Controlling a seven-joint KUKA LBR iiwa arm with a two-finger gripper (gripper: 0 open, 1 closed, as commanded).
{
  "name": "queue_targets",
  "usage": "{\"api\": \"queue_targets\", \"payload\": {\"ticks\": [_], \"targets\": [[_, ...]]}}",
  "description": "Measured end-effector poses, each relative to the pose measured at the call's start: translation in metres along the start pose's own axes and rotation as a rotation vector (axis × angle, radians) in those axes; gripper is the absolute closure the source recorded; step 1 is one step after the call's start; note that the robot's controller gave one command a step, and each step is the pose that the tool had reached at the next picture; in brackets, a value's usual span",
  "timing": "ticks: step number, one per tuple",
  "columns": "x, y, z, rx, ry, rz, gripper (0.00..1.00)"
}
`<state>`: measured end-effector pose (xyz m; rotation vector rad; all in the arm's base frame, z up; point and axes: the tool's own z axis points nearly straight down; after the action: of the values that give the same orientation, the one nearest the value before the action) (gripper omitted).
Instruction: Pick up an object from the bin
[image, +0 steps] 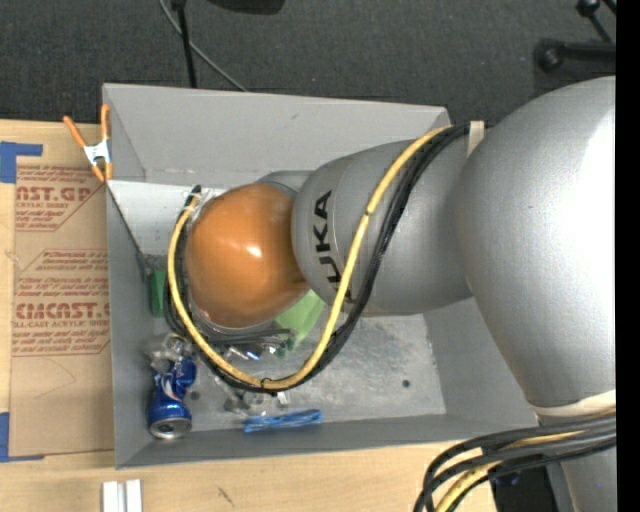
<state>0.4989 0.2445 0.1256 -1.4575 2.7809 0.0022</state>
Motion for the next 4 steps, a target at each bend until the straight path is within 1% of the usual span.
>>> {"api": "queue_targets", "payload": {"ticks": [1, 2, 3, 4], "targets": [[-0.007, -0.005, 0.013, -0.001, -0.001, -0.291, 0.0], [-0.003, 0.004, 0.051, 0.015, -0.014, -0.729, 0.0], [-0.004, 0.005, 0.051, 0.012, -0.018, -0.726, 0.0], [-0.004, 0.004, 0.05, 0.015, -0.02, -0.726, 1.0]]}}
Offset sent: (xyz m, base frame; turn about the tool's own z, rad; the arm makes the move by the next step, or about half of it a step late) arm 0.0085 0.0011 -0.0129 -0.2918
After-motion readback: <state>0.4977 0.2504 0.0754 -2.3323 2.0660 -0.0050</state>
